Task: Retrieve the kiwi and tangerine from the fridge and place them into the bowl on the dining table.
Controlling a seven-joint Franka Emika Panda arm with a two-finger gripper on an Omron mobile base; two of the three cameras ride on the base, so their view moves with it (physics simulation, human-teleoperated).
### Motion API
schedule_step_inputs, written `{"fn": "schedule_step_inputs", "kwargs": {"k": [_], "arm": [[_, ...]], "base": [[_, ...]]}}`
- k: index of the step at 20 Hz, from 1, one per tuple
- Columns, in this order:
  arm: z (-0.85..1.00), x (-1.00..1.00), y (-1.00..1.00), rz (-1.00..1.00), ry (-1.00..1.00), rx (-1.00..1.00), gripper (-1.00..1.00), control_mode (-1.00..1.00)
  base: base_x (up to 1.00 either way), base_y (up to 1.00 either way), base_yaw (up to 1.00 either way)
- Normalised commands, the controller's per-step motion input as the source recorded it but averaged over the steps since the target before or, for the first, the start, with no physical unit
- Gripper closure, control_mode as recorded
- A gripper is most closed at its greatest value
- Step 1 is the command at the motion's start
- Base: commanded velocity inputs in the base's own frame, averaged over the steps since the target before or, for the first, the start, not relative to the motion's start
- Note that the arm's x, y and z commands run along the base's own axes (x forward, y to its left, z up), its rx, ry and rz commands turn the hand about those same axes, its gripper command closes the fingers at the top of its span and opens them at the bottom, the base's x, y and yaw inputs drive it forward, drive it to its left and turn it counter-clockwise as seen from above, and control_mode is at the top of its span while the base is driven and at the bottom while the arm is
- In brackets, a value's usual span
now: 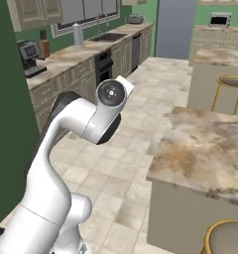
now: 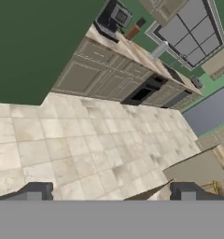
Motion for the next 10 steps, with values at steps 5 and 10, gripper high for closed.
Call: {"fn": "schedule_step_inputs", "kwargs": {"k": [5, 10], "arm": [[0.00, 0.00, 0.00, 0.00, 0.00, 0.00, -1.00, 1.00], [0.00, 0.00, 0.00, 0.00, 0.00, 0.00, -1.00, 1.00]], "base": [[0.98, 0.80, -0.05], [1.00, 0.04, -0.20]]}}
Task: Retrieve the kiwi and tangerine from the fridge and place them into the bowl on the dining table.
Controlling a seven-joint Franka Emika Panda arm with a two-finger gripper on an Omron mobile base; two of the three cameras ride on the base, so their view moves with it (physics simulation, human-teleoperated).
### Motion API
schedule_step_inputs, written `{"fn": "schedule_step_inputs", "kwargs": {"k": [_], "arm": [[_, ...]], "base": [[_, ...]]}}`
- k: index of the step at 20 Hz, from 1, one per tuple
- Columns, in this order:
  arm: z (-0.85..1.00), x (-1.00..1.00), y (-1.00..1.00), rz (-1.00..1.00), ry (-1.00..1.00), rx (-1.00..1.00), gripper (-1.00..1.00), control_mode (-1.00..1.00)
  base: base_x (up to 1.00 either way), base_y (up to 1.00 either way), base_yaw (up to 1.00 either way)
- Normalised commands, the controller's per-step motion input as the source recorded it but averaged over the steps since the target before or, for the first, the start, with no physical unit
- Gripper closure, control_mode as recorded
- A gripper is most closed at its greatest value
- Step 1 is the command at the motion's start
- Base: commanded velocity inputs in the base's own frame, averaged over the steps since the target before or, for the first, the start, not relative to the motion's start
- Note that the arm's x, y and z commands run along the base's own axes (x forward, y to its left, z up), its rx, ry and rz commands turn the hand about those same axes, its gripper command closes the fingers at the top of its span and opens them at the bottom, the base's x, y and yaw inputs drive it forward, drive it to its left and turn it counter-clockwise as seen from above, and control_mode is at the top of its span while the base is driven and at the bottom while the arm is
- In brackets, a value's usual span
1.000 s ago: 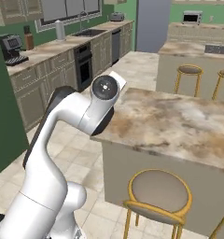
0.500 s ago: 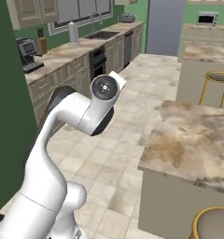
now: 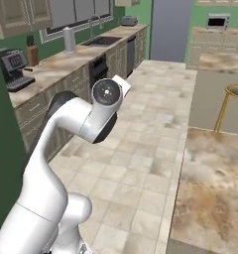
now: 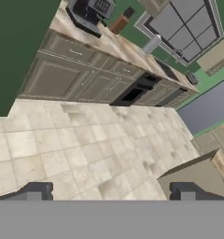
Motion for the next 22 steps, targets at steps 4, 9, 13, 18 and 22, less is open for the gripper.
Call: {"fn": "schedule_step_inputs", "kwargs": {"k": [4, 9, 13, 18, 22], "arm": [[0.00, 0.00, 0.00, 0.00, 0.00, 0.00, -1.00, 1.00], [0.00, 0.00, 0.00, 0.00, 0.00, 0.00, -1.00, 1.00], [0.00, 0.00, 0.00, 0.00, 0.00, 0.00, -1.00, 1.00], [0.00, 0.00, 0.00, 0.00, 0.00, 0.00, -1.00, 1.00], [0.00, 0.00, 0.00, 0.00, 0.00, 0.00, -1.00, 1.00]], "base": [[1.00, -0.18, -0.21], [1.00, -0.11, -0.22], [1.00, 0.24, -0.14], [1.00, 0.56, -0.07], [1.00, 0.66, -0.02]]}}
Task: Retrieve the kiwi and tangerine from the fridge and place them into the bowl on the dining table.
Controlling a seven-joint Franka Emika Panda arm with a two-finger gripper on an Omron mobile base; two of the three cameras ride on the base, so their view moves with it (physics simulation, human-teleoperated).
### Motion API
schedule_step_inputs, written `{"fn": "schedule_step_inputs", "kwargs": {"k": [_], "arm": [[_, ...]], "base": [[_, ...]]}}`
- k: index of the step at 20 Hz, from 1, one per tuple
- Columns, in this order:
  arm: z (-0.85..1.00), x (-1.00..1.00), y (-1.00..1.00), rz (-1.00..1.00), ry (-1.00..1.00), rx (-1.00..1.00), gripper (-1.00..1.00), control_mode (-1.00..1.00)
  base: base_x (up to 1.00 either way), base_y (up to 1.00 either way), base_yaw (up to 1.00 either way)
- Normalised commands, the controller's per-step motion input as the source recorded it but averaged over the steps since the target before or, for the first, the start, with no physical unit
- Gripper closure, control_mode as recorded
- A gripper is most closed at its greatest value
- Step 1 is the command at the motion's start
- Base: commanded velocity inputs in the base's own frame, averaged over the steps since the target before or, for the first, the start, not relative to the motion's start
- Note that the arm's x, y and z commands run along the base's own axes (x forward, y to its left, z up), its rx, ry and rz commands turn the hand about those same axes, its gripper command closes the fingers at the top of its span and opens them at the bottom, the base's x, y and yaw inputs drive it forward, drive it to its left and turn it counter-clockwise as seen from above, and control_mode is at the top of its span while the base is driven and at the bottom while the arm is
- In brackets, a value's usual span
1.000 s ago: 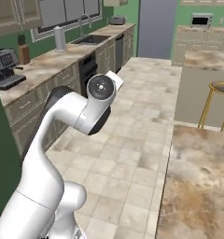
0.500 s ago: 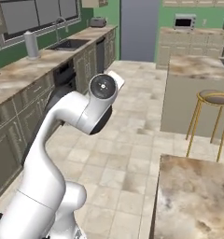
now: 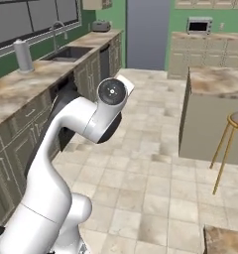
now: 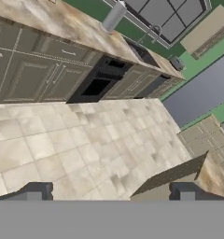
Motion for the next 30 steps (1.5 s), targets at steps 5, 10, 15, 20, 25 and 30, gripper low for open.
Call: {"fn": "schedule_step_inputs", "kwargs": {"k": [5, 10, 15, 20, 25, 30], "arm": [[0.00, 0.00, 0.00, 0.00, 0.00, 0.00, -1.00, 1.00], [0.00, 0.00, 0.00, 0.00, 0.00, 0.00, -1.00, 1.00], [0.00, 0.00, 0.00, 0.00, 0.00, 0.00, -1.00, 1.00], [0.00, 0.00, 0.00, 0.00, 0.00, 0.00, -1.00, 1.00], [0.00, 0.00, 0.00, 0.00, 0.00, 0.00, -1.00, 1.00], [0.00, 0.00, 0.00, 0.00, 0.00, 0.00, -1.00, 1.00]], "base": [[1.00, 0.79, 0.00], [1.00, 0.43, -0.05], [1.00, 0.01, -0.12], [1.00, 0.00, -0.13], [1.00, 0.07, -0.16], [1.00, 0.13, -0.19]]}}
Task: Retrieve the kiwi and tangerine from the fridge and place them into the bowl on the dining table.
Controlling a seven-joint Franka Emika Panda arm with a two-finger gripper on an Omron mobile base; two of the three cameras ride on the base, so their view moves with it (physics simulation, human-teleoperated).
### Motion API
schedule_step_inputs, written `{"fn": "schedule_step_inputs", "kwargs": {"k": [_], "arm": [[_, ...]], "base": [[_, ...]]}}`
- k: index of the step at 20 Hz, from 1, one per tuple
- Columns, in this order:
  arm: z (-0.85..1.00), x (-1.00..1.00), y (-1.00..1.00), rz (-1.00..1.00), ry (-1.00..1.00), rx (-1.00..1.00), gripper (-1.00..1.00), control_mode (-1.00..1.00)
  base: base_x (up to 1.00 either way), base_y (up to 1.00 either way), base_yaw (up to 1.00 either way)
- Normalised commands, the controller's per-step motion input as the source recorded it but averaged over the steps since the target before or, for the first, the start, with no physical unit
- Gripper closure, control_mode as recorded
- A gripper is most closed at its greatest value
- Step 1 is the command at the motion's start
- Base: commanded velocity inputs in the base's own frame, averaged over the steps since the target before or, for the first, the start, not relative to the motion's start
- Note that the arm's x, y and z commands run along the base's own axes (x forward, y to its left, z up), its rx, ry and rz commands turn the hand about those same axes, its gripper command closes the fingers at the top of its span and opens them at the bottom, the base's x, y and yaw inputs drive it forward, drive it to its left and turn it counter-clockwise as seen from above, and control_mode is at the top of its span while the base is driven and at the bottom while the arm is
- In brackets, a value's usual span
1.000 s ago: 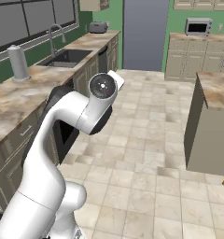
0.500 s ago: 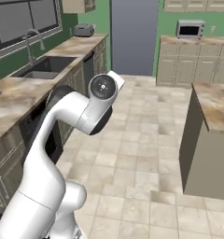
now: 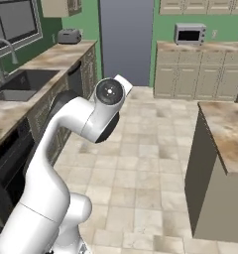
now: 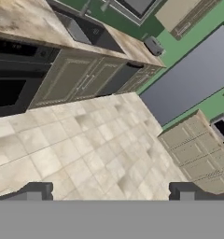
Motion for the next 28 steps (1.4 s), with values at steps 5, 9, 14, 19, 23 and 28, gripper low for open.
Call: {"fn": "schedule_step_inputs", "kwargs": {"k": [5, 9, 14, 19, 23, 28], "arm": [[0.00, 0.00, 0.00, 0.00, 0.00, 0.00, -1.00, 1.00], [0.00, 0.00, 0.00, 0.00, 0.00, 0.00, -1.00, 1.00], [0.00, 0.00, 0.00, 0.00, 0.00, 0.00, -1.00, 1.00], [0.00, 0.00, 0.00, 0.00, 0.00, 0.00, -1.00, 1.00], [0.00, 0.00, 0.00, 0.00, 0.00, 0.00, -1.00, 1.00], [0.00, 0.00, 0.00, 0.00, 0.00, 0.00, -1.00, 1.00]], "base": [[1.00, 0.16, -0.22], [1.00, 0.19, -0.27], [1.00, 0.28, -0.32], [1.00, 0.35, -0.36], [1.00, 0.41, -0.36], [1.00, 0.65, -0.33]]}}
